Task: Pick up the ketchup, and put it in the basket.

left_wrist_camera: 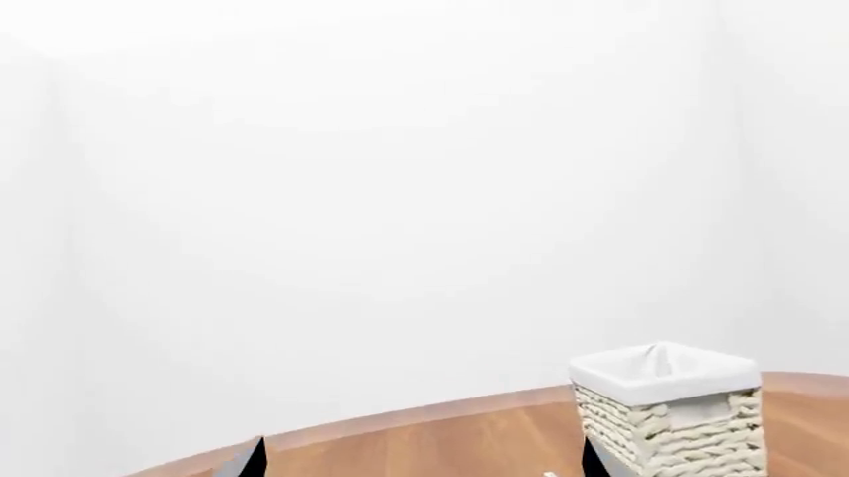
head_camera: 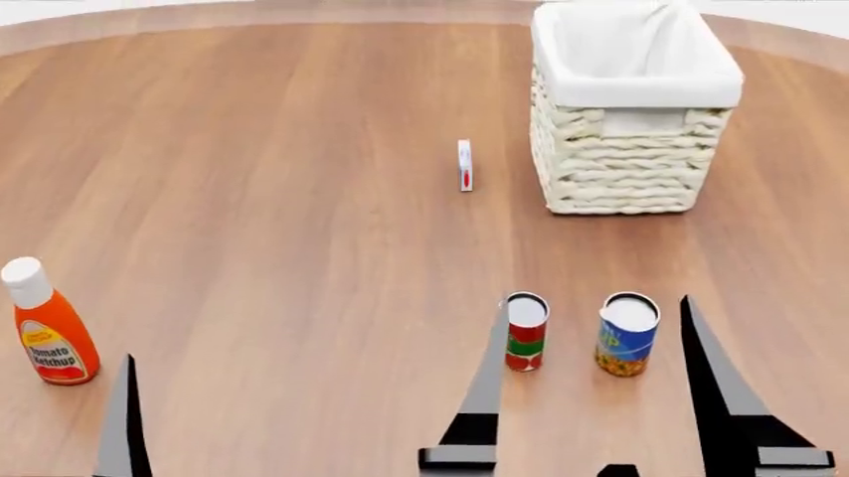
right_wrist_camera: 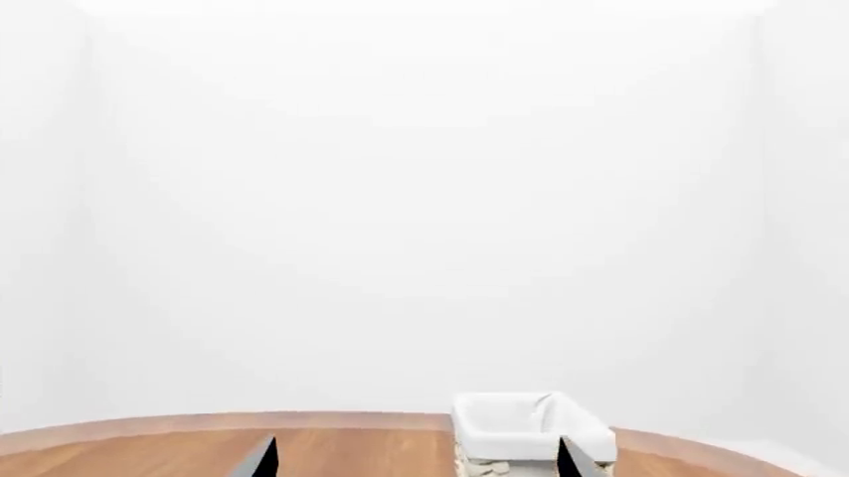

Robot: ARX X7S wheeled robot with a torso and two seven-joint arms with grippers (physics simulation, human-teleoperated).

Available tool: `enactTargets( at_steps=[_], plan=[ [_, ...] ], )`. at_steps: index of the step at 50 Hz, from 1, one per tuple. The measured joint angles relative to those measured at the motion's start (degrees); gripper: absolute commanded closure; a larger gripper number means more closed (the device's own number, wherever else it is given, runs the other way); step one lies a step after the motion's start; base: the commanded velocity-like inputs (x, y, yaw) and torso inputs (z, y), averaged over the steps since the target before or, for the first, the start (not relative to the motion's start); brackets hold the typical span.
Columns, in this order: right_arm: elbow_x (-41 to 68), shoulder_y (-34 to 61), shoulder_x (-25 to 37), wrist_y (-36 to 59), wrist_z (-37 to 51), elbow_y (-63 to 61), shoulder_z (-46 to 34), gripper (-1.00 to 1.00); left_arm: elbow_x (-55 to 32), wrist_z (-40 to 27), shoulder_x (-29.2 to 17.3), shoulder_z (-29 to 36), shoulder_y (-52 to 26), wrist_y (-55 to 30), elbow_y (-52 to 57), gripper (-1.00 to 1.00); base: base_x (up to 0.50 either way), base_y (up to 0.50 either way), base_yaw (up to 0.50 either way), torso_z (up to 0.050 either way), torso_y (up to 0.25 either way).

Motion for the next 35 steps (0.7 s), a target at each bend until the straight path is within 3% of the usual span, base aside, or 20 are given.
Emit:
enactTargets(
  at_steps=[35],
  plan=[
    [1.9,0.8,2.2,1.6,1.9,-2.3,-0.7,-1.0,-0.7,-2.0,-1.9,1.4,-0.4,-2.0,2.5,-1.0,0.5,0.0,0.0,0.0,0.0]
  ],
)
